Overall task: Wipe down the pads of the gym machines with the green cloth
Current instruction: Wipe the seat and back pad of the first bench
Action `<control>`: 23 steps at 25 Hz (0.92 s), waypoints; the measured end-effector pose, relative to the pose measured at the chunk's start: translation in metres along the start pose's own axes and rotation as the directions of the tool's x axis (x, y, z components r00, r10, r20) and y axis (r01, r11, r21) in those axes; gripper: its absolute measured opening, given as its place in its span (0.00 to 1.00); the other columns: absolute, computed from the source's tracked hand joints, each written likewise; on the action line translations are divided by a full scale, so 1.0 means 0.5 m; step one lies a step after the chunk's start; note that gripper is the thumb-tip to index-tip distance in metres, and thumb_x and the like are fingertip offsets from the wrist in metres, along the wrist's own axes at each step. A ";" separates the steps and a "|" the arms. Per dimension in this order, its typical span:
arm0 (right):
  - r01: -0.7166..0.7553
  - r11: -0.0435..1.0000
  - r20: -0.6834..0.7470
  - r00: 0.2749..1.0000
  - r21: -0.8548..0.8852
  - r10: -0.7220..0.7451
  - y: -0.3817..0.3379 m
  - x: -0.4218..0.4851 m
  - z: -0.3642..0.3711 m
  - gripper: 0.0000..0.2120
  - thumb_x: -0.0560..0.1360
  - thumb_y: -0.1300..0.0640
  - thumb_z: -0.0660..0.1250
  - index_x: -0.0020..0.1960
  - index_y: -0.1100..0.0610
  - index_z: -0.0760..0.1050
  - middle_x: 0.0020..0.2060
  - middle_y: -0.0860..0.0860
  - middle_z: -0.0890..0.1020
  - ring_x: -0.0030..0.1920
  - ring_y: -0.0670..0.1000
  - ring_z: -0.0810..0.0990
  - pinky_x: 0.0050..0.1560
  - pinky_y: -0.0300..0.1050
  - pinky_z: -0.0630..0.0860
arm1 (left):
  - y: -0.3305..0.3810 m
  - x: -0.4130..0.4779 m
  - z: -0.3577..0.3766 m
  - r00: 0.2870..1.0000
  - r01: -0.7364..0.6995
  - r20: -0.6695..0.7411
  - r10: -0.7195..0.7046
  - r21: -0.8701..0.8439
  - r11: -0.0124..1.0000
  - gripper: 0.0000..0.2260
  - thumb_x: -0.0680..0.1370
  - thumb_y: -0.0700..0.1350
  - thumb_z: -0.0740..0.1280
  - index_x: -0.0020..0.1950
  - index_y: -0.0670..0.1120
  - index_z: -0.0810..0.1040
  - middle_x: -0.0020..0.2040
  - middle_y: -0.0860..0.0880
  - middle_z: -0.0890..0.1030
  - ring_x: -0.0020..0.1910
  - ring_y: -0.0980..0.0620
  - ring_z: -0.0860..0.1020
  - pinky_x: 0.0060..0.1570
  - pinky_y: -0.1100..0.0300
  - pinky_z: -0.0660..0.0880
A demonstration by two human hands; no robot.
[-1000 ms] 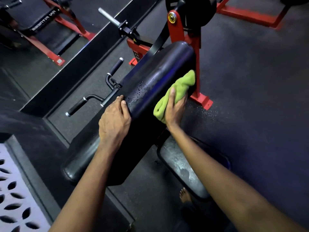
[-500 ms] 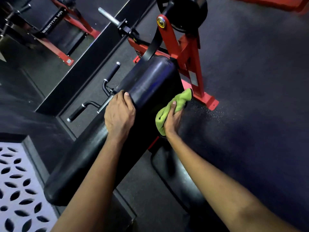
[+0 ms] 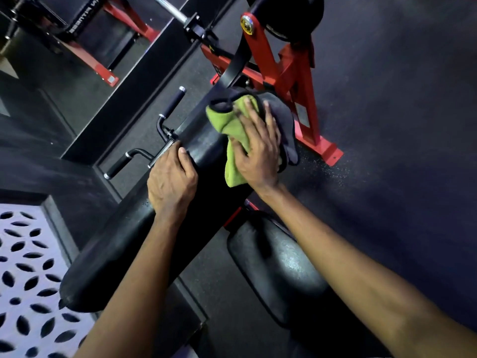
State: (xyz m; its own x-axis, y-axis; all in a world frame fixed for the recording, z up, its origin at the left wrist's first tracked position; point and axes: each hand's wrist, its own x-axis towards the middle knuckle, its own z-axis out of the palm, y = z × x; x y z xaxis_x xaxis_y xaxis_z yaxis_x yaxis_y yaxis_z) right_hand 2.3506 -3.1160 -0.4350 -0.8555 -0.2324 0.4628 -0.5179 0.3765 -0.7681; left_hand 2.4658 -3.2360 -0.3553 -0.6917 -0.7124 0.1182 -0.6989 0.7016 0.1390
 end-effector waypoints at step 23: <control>-0.497 0.842 0.274 0.856 0.209 0.438 0.119 -0.079 0.011 0.40 0.82 0.36 0.55 0.78 0.69 0.61 0.77 0.65 0.65 0.79 0.61 0.62 0.80 0.52 0.56 | 0.128 0.082 0.028 0.984 -0.143 0.081 0.160 -0.187 0.972 0.18 0.85 0.52 0.51 0.66 0.44 0.74 0.64 0.42 0.79 0.63 0.42 0.75 0.61 0.50 0.69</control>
State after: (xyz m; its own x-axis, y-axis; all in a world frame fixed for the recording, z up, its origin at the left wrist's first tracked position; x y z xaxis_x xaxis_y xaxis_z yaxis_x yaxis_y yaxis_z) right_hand 2.3539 -3.0894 -0.5014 -0.9582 -0.2796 -0.0611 -0.0096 0.2448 -0.9695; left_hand 2.3899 -3.2201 -0.3550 -0.8070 -0.5875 0.0593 -0.5465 0.7811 0.3019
